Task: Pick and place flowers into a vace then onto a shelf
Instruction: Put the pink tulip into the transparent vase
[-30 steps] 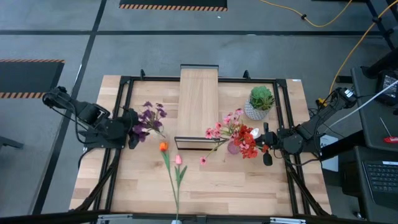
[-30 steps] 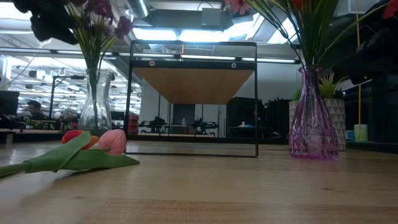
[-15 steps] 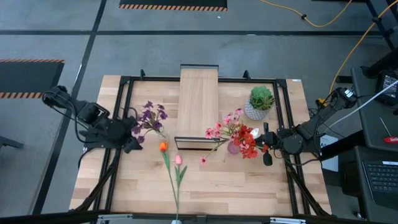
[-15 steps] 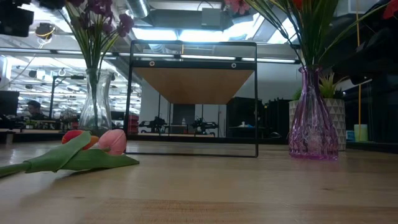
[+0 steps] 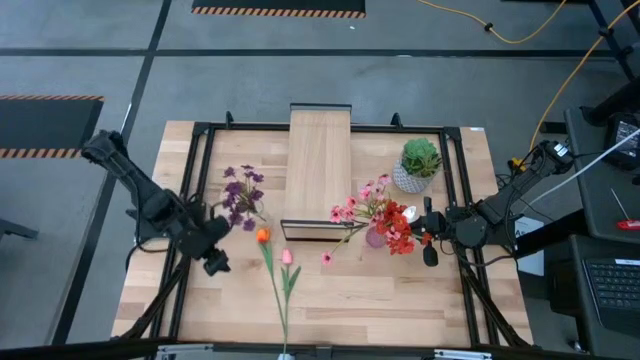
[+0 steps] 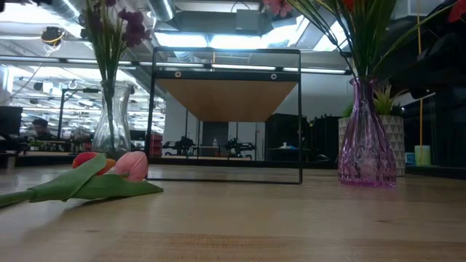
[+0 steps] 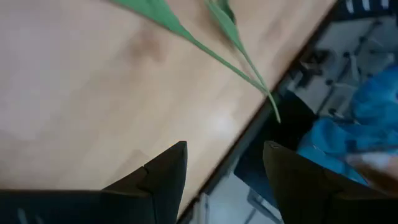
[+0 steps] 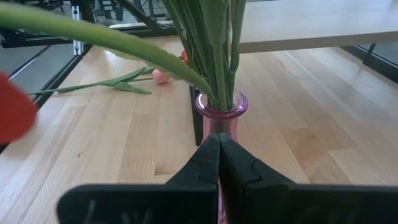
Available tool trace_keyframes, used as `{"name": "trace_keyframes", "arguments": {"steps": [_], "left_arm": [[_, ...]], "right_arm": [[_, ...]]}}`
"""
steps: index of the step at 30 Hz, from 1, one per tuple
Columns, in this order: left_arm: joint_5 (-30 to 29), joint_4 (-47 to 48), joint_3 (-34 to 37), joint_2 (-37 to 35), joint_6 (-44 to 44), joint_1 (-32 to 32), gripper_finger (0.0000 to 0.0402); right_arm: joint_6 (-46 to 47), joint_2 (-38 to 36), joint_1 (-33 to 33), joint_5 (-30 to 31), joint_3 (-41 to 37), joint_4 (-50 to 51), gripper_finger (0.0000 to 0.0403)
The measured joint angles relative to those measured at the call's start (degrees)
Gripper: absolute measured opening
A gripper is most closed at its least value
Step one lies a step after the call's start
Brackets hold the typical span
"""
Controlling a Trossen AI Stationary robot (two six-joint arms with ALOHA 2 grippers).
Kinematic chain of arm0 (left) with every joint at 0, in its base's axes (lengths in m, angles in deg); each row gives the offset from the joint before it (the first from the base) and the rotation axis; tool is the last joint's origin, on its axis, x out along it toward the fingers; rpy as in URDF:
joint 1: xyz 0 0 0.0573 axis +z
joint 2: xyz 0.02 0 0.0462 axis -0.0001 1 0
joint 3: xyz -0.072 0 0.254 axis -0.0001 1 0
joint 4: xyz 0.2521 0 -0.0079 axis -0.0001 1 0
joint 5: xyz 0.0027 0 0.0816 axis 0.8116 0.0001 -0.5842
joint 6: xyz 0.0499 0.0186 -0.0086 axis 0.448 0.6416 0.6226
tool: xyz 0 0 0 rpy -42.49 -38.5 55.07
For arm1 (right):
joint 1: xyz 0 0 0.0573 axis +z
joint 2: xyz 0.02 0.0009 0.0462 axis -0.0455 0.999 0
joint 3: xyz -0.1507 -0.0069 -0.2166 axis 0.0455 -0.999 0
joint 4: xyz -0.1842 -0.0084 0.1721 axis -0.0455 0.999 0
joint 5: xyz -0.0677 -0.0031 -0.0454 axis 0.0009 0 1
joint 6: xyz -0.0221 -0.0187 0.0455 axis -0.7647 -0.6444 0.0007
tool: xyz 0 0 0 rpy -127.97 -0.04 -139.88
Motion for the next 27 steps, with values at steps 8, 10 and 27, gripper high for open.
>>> {"name": "trace_keyframes", "arguments": {"steps": [8,10,27], "left_arm": [[-10.16,-9.81,0.0,7.44,-8.55,-10.57,0.0205],[-13.17,-12.29,0.0,9.95,-9.05,-12.58,0.0204],[-17.7,-30.2,0.0,29.38,-10.68,-15.02,0.0185]], "right_arm": [[0.17,0.0,0.01,0.0,0.0,-0.03,0.0002],[0.17,0.0,0.01,0.0,0.0,-0.06,0.0002],[1.8,-0.01,-0.01,-4.47,0.0,-0.63,0.0002]]}}
